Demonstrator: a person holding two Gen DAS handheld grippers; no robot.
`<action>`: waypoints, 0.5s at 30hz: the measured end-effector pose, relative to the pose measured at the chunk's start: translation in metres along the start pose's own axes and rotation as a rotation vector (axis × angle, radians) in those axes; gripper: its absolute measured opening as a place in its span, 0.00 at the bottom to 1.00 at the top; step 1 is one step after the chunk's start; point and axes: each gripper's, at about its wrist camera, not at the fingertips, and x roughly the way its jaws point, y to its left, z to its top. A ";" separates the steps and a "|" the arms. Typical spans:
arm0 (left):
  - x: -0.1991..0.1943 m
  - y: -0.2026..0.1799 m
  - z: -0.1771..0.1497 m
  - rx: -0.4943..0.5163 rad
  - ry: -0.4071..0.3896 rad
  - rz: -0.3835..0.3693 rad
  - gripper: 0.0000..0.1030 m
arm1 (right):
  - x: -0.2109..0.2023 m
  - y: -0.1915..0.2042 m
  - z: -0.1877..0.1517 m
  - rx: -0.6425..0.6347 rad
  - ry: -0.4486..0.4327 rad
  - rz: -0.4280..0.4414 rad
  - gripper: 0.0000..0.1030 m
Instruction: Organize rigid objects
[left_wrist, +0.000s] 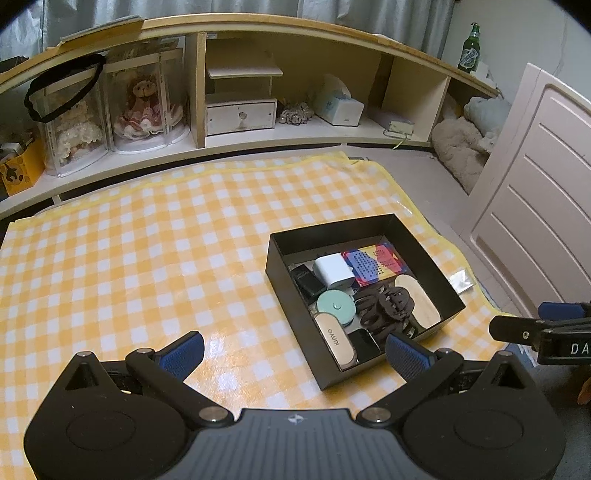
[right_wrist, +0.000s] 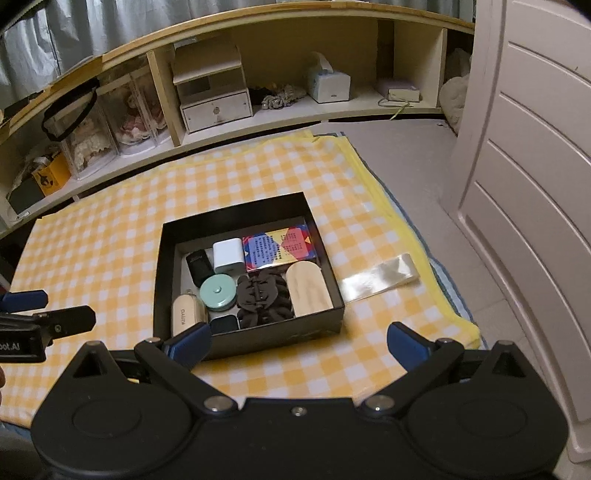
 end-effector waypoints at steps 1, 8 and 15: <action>0.001 0.000 0.000 -0.002 0.003 0.001 1.00 | 0.001 0.001 0.000 -0.002 0.001 -0.002 0.99; 0.005 0.003 0.000 -0.008 0.018 0.015 1.00 | 0.004 0.003 0.002 -0.007 0.013 -0.011 0.99; 0.005 0.002 0.000 -0.003 0.018 0.024 1.00 | 0.005 0.002 0.002 -0.009 0.015 -0.012 0.99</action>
